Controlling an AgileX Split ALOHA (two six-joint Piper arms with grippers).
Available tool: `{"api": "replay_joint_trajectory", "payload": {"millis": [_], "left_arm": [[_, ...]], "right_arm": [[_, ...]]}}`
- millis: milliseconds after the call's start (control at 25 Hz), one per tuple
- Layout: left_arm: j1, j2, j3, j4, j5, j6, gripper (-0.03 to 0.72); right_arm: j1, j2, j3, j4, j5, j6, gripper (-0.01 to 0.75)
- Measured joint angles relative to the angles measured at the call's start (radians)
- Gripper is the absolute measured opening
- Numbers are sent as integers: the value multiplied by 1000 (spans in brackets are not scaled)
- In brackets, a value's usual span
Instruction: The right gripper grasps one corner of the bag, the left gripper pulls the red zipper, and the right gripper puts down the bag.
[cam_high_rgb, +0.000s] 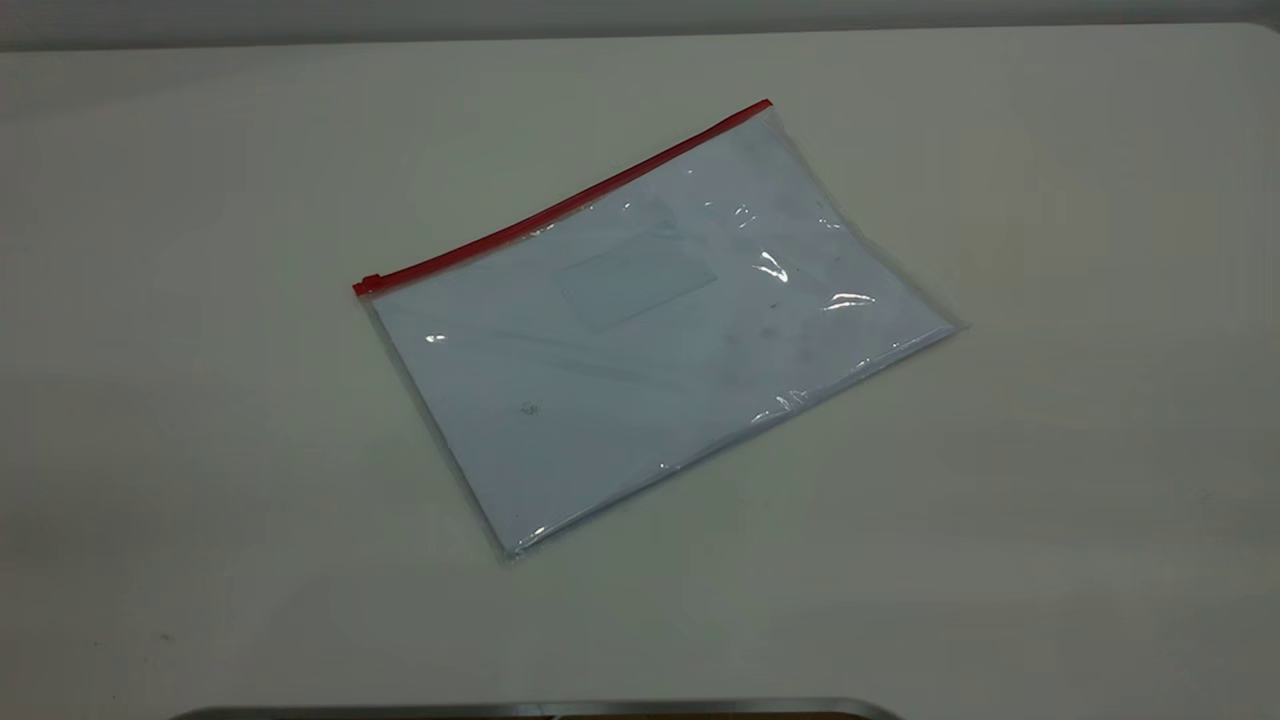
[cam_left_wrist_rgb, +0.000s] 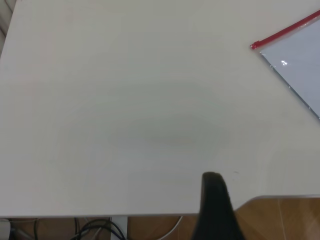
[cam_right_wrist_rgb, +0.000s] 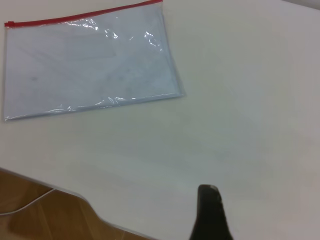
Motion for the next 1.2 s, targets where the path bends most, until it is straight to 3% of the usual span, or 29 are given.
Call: {"api": "replay_joint_trajectory", "payload": {"millis": [160,440,840,1200], "left_arm": [[0,0,0,0,0,0,579],[0,0,0,0,0,0,579],[0,0,0,1,0,-1,579],[0,0,0,1,-1,-2,579]], "right_arm": [[-8,-4,0,0,0,1,578],[-91,-43,0,0,0,2,578],[-95,-43,0,-139,-5,158,578],[-96,-43,0,-137,-6,173,578]]}}
